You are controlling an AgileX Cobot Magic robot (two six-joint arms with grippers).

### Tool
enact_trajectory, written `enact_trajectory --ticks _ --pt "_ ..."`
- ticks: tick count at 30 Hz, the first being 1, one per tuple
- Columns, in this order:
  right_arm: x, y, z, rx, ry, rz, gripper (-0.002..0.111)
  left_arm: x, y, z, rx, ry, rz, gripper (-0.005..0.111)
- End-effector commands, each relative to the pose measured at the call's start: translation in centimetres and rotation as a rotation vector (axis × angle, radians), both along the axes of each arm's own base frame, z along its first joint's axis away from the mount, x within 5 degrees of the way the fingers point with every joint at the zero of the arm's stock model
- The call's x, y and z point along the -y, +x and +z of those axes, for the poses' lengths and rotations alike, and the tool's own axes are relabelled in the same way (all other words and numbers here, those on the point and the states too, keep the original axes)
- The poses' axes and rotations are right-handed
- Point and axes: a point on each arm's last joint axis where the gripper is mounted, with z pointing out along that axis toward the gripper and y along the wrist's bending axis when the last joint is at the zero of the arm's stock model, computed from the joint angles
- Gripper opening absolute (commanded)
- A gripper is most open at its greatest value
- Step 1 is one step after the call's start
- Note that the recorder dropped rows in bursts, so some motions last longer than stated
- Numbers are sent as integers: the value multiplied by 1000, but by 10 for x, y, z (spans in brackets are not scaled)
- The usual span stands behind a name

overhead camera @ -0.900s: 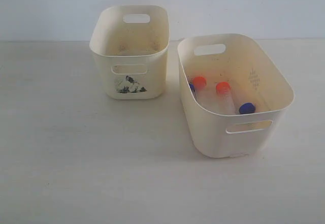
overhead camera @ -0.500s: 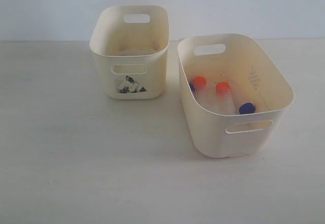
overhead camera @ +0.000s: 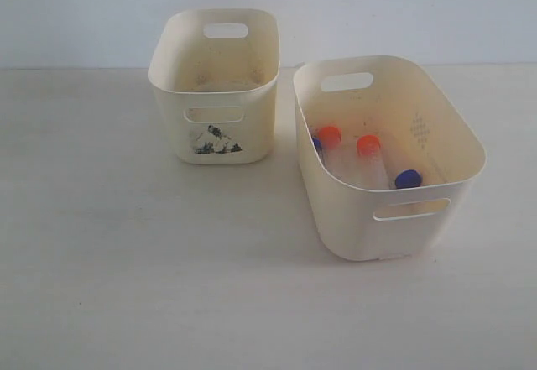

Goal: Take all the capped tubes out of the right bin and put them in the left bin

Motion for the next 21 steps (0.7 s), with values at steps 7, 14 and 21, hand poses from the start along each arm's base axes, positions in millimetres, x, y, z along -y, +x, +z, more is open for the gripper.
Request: enact_trajectory --ticks 7,14,21 --pt "2 -19 46 500 30 -14 1 0 0 2 12 -7 2 4" --pt "1 -24 128 353 -103 -52 1 0 0 2 12 -7 2 4" --pt "-2 43 167 -267 -148 38 1 0 0 2 12 -7 2 4"
